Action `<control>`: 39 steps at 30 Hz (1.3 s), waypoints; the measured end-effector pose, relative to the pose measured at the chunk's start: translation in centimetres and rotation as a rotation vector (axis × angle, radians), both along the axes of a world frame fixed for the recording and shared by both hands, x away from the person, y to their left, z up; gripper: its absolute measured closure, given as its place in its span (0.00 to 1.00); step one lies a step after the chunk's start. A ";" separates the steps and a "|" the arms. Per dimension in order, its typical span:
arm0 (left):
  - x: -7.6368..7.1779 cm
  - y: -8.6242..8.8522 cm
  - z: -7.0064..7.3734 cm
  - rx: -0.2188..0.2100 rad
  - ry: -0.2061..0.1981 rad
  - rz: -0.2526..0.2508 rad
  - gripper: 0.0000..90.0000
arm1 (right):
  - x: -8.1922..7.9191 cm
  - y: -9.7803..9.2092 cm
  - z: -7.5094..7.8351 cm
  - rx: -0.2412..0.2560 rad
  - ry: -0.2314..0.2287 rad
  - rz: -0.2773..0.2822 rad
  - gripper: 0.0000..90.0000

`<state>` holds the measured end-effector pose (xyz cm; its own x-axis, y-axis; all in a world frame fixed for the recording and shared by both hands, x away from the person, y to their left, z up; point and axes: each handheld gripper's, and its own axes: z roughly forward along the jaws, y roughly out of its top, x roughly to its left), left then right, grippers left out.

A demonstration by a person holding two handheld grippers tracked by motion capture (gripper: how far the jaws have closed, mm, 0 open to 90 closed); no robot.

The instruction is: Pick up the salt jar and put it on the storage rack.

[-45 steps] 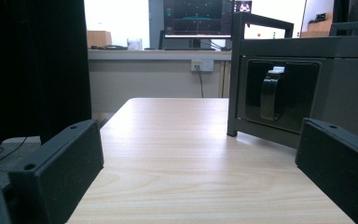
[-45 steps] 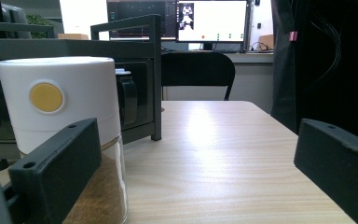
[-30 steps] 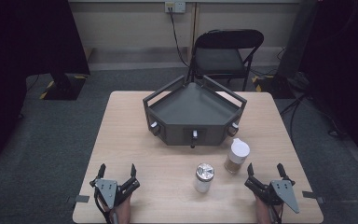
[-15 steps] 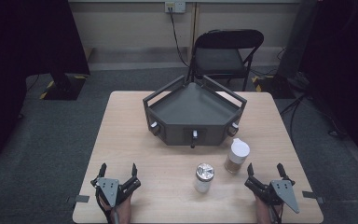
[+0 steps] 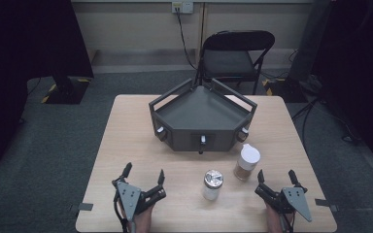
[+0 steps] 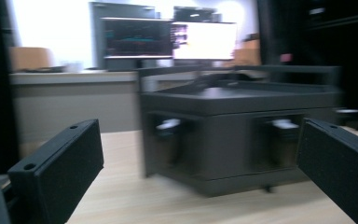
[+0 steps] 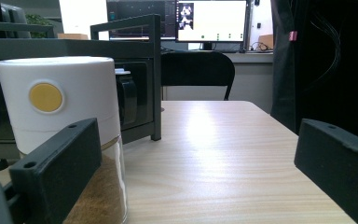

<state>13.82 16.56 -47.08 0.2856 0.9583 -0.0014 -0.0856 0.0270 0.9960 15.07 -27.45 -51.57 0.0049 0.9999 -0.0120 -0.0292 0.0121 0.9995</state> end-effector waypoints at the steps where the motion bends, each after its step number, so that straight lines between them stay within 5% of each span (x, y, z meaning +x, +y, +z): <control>1: 0.0 -0.3 0.1 -0.001 0.005 -0.017 0.00 | 0.0 0.0 0.0 0.000 0.000 0.000 0.00; 4: 1.2 -1.9 0.9 0.003 0.057 -0.145 0.00 | 0.0 0.0 0.0 0.000 0.000 0.000 0.00; 13: 3.5 -5.3 1.1 0.044 0.143 -0.332 0.01 | 0.0 0.0 0.0 0.000 0.000 0.000 0.00; 20: 4.1 -6.6 0.7 0.056 0.177 -0.390 0.06 | 0.0 0.0 0.0 0.000 0.000 -0.001 0.00; 32: 4.4 -7.7 -0.1 0.062 0.205 -0.393 0.22 | 0.0 0.0 0.0 0.000 0.000 0.000 0.00; 39: 4.6 -8.1 -0.2 0.103 0.214 -0.391 0.29 | 0.0 0.0 0.0 0.000 0.000 0.000 0.00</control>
<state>18.46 8.47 -47.23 0.6298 0.7767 -0.0100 0.1197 -0.0843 0.9892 15.07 -27.45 -51.57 0.0054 0.9999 -0.0120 -0.0295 0.0122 0.9995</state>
